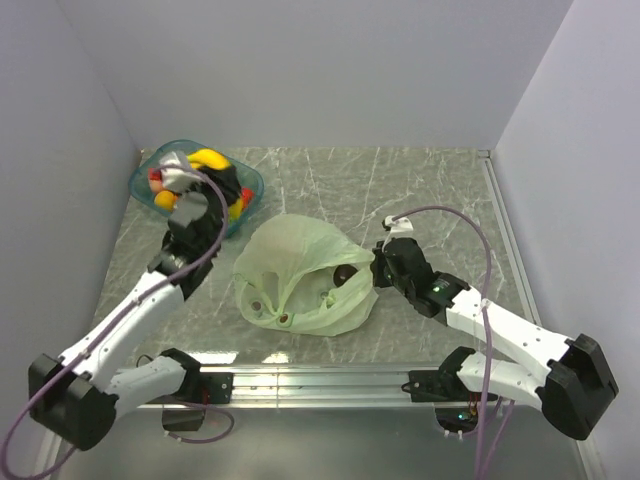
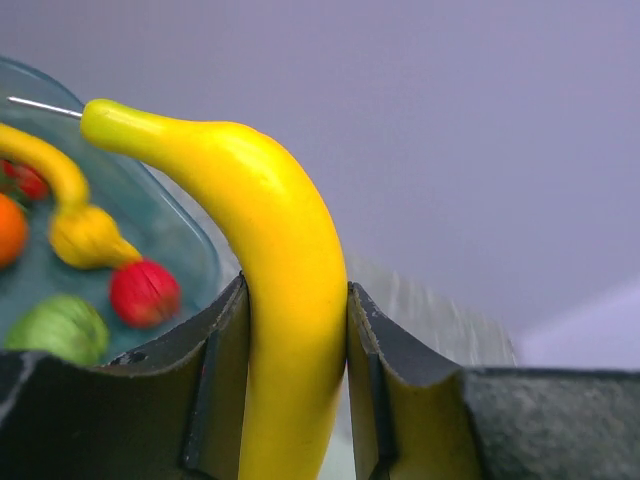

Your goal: Untie the knot of the plastic bag and take out the fruit

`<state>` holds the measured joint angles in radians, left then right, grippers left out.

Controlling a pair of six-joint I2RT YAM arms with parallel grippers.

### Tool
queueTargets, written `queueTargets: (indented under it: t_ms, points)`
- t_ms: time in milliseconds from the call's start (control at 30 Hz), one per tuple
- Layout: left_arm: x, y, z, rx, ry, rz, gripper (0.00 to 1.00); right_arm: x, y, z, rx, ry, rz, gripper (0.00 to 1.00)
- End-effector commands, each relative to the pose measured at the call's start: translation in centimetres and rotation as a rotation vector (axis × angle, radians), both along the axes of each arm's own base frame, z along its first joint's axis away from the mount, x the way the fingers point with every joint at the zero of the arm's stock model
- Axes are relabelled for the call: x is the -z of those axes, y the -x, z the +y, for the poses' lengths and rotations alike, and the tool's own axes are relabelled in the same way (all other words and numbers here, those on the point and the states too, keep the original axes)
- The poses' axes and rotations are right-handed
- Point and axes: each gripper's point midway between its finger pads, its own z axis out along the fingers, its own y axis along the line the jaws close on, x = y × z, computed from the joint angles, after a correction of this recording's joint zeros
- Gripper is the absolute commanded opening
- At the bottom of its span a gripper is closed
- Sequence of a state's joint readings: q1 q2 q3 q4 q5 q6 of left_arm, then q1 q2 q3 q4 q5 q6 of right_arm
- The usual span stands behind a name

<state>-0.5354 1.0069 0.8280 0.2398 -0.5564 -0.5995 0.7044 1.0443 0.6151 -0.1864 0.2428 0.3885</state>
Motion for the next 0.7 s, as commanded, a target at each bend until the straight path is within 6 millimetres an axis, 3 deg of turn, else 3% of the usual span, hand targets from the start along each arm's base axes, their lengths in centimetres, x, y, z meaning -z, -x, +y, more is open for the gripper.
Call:
queueTargets:
  t_ms: [0, 67, 100, 133, 167, 200, 267, 300, 333, 367, 400, 433, 467, 567, 667]
  points:
    - [2.0, -4.2, 4.4, -0.148, 0.051, 0.077, 0.01, -2.2, -0.3, 0.4, 0.004, -0.066, -0.070, 0.00]
    - [3.0, -6.2, 5.8, -0.179, 0.087, 0.108, 0.00, -2.8, -0.1, 0.7, -0.014, -0.091, -0.081, 0.00]
    - [5.4, -7.9, 7.6, -0.228, 0.077, 0.166, 0.01, -2.9, 0.0, 0.7, -0.016, -0.097, -0.084, 0.00]
    - [6.3, -8.7, 8.5, -0.252, 0.075, 0.196, 0.01, -3.0, 0.1, 0.8, -0.021, -0.101, -0.085, 0.00]
    - [6.1, -9.8, 9.3, -0.272, 0.085, 0.199, 0.01, -3.1, 0.2, 0.8, -0.024, -0.104, -0.083, 0.00]
    - [8.5, -11.4, 10.7, -0.284, 0.083, 0.260, 0.02, -3.4, 0.2, 0.8, -0.028, -0.108, -0.090, 0.00]
    - [8.8, -13.2, 12.0, -0.290, 0.102, 0.305, 0.04, -3.8, 0.4, 1.0, -0.044, -0.112, -0.091, 0.00]
    - [11.0, -14.3, 13.4, -0.312, 0.097, 0.360, 0.06, -4.0, 0.4, 1.0, -0.048, -0.116, -0.095, 0.00]
    - [10.2, -15.3, 13.6, -0.297, 0.097, 0.352, 0.09, -4.2, 0.4, 1.0, -0.050, -0.116, -0.096, 0.00]
    - [10.8, -15.7, 14.0, -0.297, 0.092, 0.378, 0.12, -4.5, 0.5, 1.1, -0.055, -0.123, -0.102, 0.00]
    - [11.9, -16.3, 14.5, -0.296, 0.086, 0.404, 0.25, -4.7, 0.5, 1.1, -0.057, -0.128, -0.106, 0.00]
    - [11.4, -16.7, 14.6, -0.294, 0.077, 0.398, 0.39, -4.8, 0.5, 1.2, -0.062, -0.131, -0.109, 0.00]
    - [11.7, -16.7, 14.7, -0.295, 0.072, 0.412, 0.67, -5.0, 0.5, 1.3, -0.067, -0.135, -0.115, 0.00]
    - [10.4, -16.0, 14.7, -0.288, 0.072, 0.379, 0.99, -5.0, 0.4, 1.3, -0.068, -0.132, -0.114, 0.00]
    - [9.9, -14.5, 14.4, -0.281, 0.077, 0.371, 0.99, -4.9, 0.3, 1.5, -0.073, -0.131, -0.111, 0.00]
